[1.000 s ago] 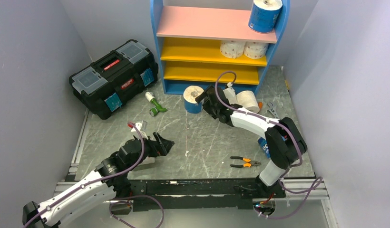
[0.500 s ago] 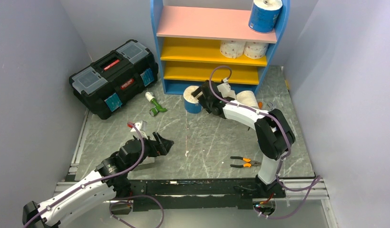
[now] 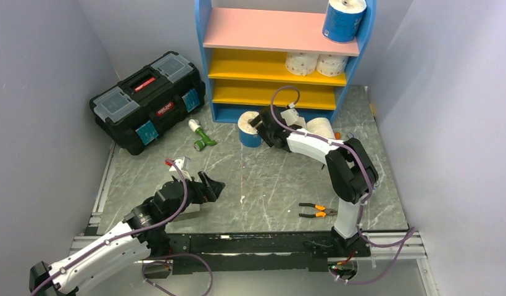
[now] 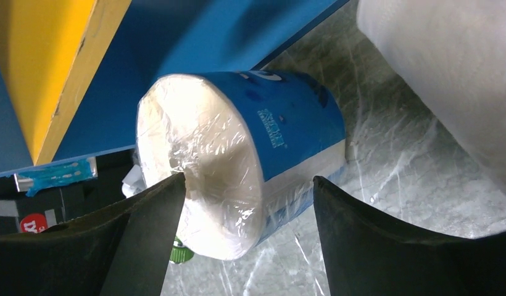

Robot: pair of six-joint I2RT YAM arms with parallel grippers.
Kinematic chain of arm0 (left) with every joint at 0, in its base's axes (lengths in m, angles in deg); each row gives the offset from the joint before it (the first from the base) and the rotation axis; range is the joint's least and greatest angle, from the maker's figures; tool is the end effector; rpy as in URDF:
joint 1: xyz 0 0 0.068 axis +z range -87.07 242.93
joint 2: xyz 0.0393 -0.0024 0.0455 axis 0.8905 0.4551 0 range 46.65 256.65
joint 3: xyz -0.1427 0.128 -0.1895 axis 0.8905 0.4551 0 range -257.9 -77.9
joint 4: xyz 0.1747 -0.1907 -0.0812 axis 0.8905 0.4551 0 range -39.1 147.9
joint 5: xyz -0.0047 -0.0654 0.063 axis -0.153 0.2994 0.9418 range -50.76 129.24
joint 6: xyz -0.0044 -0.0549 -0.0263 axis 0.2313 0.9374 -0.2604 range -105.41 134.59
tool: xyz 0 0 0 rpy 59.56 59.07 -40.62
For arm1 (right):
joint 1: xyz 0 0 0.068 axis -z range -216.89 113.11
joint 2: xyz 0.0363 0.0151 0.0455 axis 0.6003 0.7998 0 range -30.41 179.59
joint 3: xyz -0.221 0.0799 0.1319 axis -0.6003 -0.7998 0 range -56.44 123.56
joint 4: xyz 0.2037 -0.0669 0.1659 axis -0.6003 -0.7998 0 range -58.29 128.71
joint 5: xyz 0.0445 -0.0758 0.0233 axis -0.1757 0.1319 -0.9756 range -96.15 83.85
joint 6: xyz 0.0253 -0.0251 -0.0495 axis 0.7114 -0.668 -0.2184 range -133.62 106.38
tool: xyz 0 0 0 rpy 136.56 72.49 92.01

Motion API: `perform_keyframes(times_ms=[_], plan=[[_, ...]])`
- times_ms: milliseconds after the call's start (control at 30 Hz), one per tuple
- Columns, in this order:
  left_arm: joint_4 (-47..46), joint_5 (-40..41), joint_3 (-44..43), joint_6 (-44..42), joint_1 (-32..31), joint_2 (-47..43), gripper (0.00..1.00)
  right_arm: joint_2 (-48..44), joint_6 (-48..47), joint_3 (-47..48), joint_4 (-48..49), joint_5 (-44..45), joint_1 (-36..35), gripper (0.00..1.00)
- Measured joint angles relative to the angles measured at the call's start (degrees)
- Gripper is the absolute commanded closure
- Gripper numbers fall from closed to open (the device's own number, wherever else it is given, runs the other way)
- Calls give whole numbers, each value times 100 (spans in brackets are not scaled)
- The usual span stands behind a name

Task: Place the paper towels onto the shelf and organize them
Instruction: Move the paper towel to the center of the board.

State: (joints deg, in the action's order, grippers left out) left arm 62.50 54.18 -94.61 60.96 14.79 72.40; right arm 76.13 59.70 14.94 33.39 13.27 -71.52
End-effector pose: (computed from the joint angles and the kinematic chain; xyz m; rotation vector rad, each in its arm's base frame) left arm 0.1136 -0.1094 0.2041 -0.1509 2.0082 -0.8406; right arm 0.3595 0.2298 0.1893 0.9332 2.1102 0.6264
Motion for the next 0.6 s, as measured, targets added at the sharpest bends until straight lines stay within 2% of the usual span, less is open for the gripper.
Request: perform_keyframes(times_ms=[433, 600], plan=[[-79, 0, -2, -26, 0, 149, 1, 140, 50, 2, 4, -92, 114, 32], [-120, 0, -2, -26, 0, 203, 1, 162, 15, 9, 66, -201, 116, 42]])
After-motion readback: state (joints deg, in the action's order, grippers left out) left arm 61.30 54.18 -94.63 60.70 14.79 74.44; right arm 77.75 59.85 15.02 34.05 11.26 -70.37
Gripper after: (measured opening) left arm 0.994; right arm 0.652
